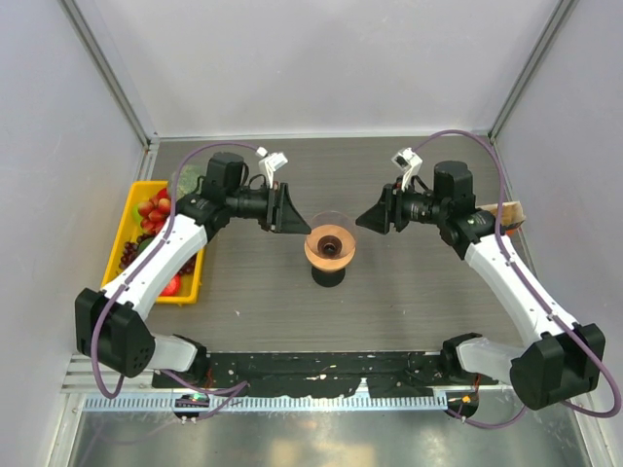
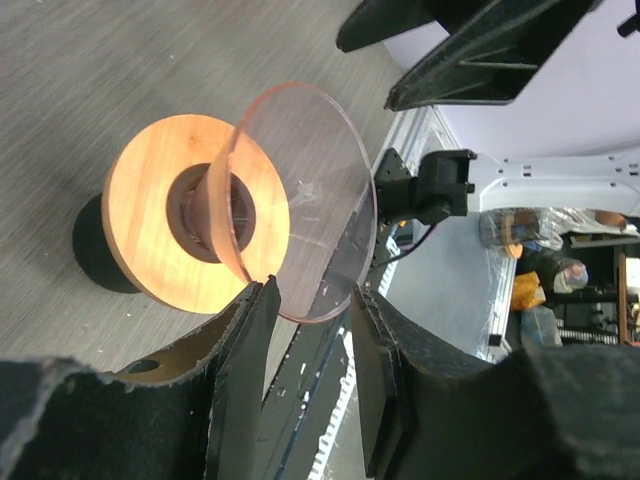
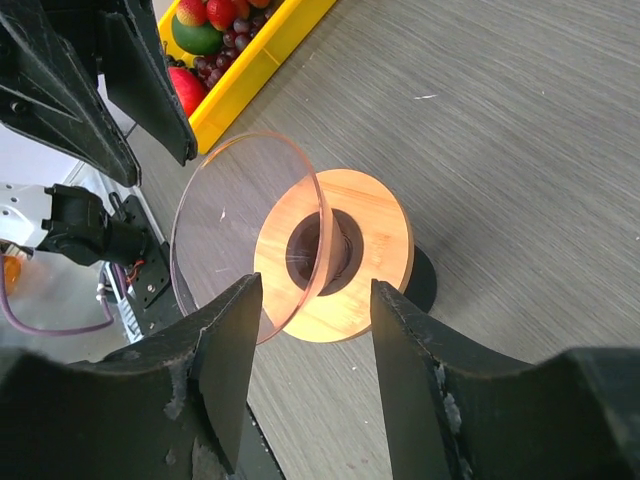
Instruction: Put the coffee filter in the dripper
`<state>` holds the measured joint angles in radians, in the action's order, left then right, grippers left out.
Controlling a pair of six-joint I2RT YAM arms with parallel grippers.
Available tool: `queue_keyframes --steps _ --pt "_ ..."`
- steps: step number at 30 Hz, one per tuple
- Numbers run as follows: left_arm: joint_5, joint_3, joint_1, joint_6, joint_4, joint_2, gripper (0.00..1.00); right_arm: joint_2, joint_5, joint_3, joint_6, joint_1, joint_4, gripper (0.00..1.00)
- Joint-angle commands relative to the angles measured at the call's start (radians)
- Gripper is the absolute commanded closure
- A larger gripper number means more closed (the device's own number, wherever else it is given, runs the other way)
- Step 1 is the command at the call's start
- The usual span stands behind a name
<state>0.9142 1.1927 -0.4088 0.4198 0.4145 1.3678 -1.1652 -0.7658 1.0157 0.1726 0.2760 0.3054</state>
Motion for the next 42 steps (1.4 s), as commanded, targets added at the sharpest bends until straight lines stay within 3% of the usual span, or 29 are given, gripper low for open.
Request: queue_keyframes --steps 1,7,27,33,42 --pt "-0.069 0.024 0.018 -0.013 -0.003 -0.015 0.56 -0.005 -0.021 -0.002 0.010 0.003 -0.046 0.48" --pt "-0.132 0.044 0.021 -0.049 0.055 0.011 0.56 -0.019 -0.023 0.004 -0.004 0.008 -0.034 0.49" --pt "-0.075 0.053 -0.005 -0.026 0.043 0.077 0.60 -0.070 -0.020 0.020 -0.021 0.043 0.011 0.55" --pt "-0.071 0.074 -0.005 -0.010 0.047 0.105 0.69 -0.086 -0.013 0.032 -0.027 0.045 0.017 0.65" --pt "-0.069 0.088 -0.005 -0.007 0.058 0.134 0.71 -0.113 0.003 0.052 -0.041 0.045 0.029 0.73"
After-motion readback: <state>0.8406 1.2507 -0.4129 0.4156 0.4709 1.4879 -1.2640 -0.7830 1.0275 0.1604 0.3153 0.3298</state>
